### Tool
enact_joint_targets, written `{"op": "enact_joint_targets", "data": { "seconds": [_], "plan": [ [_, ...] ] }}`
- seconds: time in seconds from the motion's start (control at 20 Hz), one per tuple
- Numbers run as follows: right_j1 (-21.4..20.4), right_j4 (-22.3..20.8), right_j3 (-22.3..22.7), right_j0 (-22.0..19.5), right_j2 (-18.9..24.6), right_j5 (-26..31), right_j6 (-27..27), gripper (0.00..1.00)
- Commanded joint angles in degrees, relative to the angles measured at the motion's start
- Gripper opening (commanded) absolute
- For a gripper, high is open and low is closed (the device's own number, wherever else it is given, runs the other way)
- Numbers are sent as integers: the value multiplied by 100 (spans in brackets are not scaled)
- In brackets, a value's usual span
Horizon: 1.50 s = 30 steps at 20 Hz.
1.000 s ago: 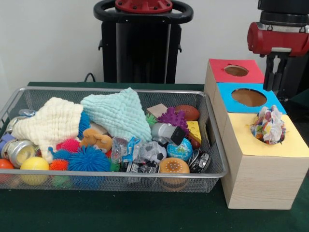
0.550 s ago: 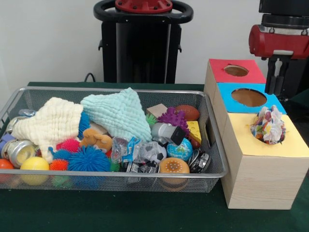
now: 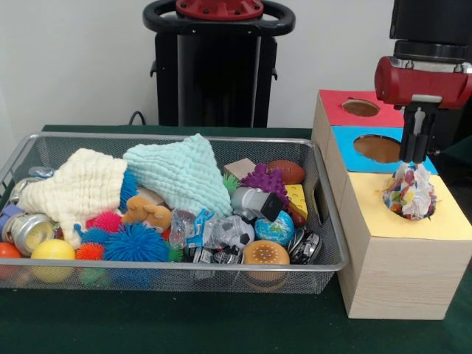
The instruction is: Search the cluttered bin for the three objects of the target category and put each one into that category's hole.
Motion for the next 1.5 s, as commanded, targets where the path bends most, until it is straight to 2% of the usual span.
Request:
{"op": "enact_joint_targets", "data": {
  "seconds": [0.05, 0.45, 0.85, 1.5],
  "plan": [
    [342, 46, 123, -51, 86, -458, 1148, 0],
    [724, 106, 59, 216, -189, -1052, 1371, 0],
    [1023, 269, 13, 420, -414, -1407, 1359, 0],
    [1328, 482, -59, 729, -665, -1457, 1302, 0]
  ]
}}
